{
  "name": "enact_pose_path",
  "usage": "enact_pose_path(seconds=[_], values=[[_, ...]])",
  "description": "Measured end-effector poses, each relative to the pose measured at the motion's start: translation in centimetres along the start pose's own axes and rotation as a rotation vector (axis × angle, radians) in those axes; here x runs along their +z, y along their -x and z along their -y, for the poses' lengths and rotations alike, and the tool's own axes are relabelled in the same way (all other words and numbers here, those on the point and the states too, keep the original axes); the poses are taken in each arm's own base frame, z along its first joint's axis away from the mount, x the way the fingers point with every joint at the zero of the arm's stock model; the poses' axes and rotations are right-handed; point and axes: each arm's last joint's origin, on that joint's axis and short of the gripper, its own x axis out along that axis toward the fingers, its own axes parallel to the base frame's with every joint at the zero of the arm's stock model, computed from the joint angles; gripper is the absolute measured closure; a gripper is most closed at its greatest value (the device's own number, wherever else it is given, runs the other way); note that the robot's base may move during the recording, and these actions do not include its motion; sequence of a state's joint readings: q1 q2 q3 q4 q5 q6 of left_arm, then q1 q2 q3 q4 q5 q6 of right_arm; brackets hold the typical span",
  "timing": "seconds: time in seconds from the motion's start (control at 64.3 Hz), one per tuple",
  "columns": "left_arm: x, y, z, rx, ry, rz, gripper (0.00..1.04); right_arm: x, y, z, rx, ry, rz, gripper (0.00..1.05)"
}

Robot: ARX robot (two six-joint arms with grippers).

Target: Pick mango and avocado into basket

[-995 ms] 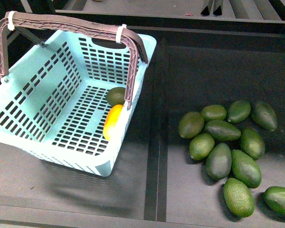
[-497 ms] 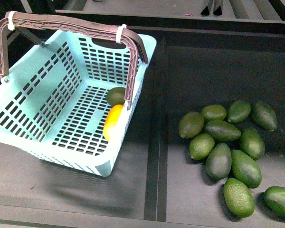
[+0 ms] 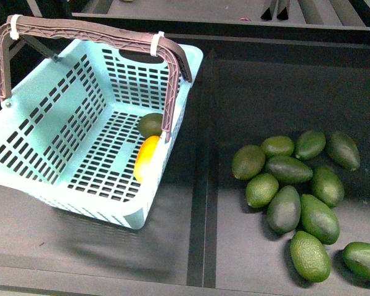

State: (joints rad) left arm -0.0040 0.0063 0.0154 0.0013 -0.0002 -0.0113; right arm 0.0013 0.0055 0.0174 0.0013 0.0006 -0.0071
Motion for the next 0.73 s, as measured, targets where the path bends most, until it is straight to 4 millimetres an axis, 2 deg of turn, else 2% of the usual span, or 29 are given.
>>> enact_pose_path(seconds=[0.155,0.218,0.28,0.544,0.731], values=[[0.00,0.00,0.00,0.000,0.000,0.000,1.02,0.00,0.00,0.00,0.000,0.000,0.000,0.09],[0.00,0.00,0.00,0.000,0.000,0.000,0.86,0.00,0.00,0.00,0.000,0.000,0.000,0.09],[0.00,0.00,0.00,0.000,0.000,0.000,0.65,0.00,0.00,0.00,0.000,0.000,0.000,0.09],[0.00,0.00,0.00,0.000,0.000,0.000,0.07,0.00,0.00,0.00,0.000,0.000,0.000,0.09],[0.00,0.00,0.00,0.000,-0.001,0.000,0.08,0.00,0.00,0.00,0.000,0.000,0.000,0.09]])
